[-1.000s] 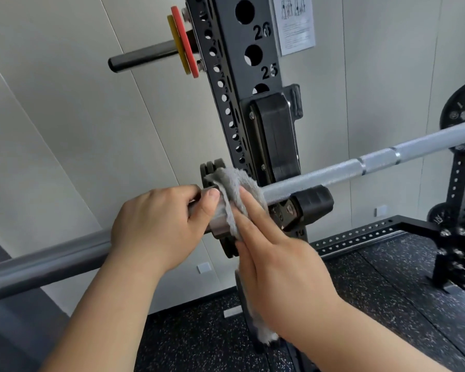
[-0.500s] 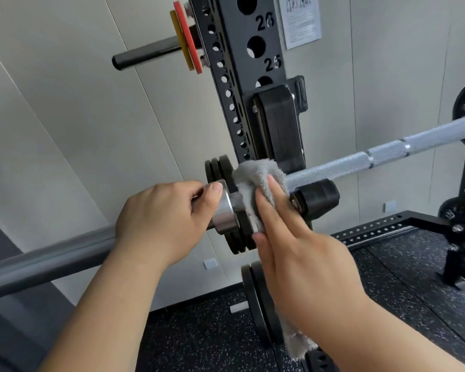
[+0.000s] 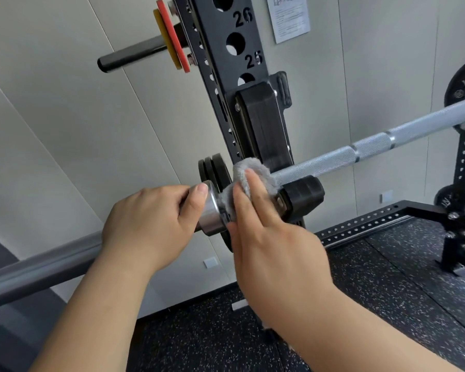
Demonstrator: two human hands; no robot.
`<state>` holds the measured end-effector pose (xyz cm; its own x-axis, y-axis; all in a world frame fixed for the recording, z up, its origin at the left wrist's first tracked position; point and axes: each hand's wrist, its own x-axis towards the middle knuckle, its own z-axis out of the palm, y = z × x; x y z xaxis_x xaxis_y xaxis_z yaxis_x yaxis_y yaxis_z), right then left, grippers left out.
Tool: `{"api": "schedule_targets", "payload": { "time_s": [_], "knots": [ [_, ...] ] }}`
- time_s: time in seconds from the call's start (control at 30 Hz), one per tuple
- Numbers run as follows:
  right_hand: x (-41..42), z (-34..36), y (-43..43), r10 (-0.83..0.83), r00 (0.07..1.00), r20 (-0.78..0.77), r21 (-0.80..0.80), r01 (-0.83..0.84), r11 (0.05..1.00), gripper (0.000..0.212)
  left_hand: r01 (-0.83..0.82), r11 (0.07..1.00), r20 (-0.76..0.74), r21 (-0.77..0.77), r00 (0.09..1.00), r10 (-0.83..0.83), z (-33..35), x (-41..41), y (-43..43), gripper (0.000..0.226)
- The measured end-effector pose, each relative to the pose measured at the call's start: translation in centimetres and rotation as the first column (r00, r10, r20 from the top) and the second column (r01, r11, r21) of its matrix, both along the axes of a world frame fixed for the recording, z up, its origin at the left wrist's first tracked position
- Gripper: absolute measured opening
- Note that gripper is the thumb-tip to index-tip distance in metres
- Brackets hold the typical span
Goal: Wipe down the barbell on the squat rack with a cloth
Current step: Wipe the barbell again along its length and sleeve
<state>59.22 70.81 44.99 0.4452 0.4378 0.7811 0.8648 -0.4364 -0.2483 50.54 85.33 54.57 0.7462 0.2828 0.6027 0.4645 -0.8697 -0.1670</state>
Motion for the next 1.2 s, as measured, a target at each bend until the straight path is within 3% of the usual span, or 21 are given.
{"api": "schedule_targets", "payload": {
  "time_s": [0.1, 0.33, 0.53, 0.67, 0.8, 0.93, 1.07, 1.2],
  "knots": [
    [-0.4, 0.5, 0.9, 0.106, 0.994, -0.01, 0.082, -0.105, 0.991, 0.051, -0.004, 1.0, 0.0, 0.005, 1.0, 0.004, 0.0, -0.1, -0.2, 0.067],
    [0.8, 0.5, -1.3, 0.052, 0.998, -0.033, -0.179, -0.057, 0.982, 0.069, -0.018, 1.0, -0.004, 0.014, 1.0, 0.018, 0.0, 0.0, 0.0, 0.072],
    [1.2, 0.2, 0.4, 0.156, 0.988, 0.001, -0.236, -0.151, 0.96, 0.071, -0.021, 1.0, -0.012, 0.009, 1.0, 0.022, 0.0, -0.2, -0.3, 0.067],
    [1.3, 0.1, -2.4, 0.058, 0.997, -0.049, -0.222, -0.068, 0.973, 0.079, -0.04, 0.999, -0.01, 0.034, 0.999, 0.041, -0.2, -0.2, -0.3, 0.067],
    [0.9, 0.7, -1.4, 0.087, 0.996, -0.013, -0.391, -0.085, 0.916, 0.085, -0.045, 0.999, -0.004, 0.026, 0.999, 0.045, -0.2, -0.1, -0.3, 0.067],
    [1.8, 1.0, 0.1, 0.173, 0.985, -0.004, -0.388, -0.161, 0.907, 0.09, -0.036, 0.997, -0.017, 0.061, 0.999, 0.038, -0.5, -0.4, -0.5, 0.071],
    [2.1, 0.9, -0.2, 0.175, 0.984, 0.026, -0.334, -0.156, 0.93, 0.09, 0.002, 0.998, -0.059, 0.061, 0.998, 0.001, -0.6, -0.7, -0.8, 0.101],
    [2.0, 0.6, -0.1, 0.168, 0.985, 0.031, -0.195, -0.159, 0.968, 0.097, 0.09, 0.996, -0.088, 0.002, 0.992, -0.09, -0.2, -0.9, -0.8, 0.09]
  ]
}}
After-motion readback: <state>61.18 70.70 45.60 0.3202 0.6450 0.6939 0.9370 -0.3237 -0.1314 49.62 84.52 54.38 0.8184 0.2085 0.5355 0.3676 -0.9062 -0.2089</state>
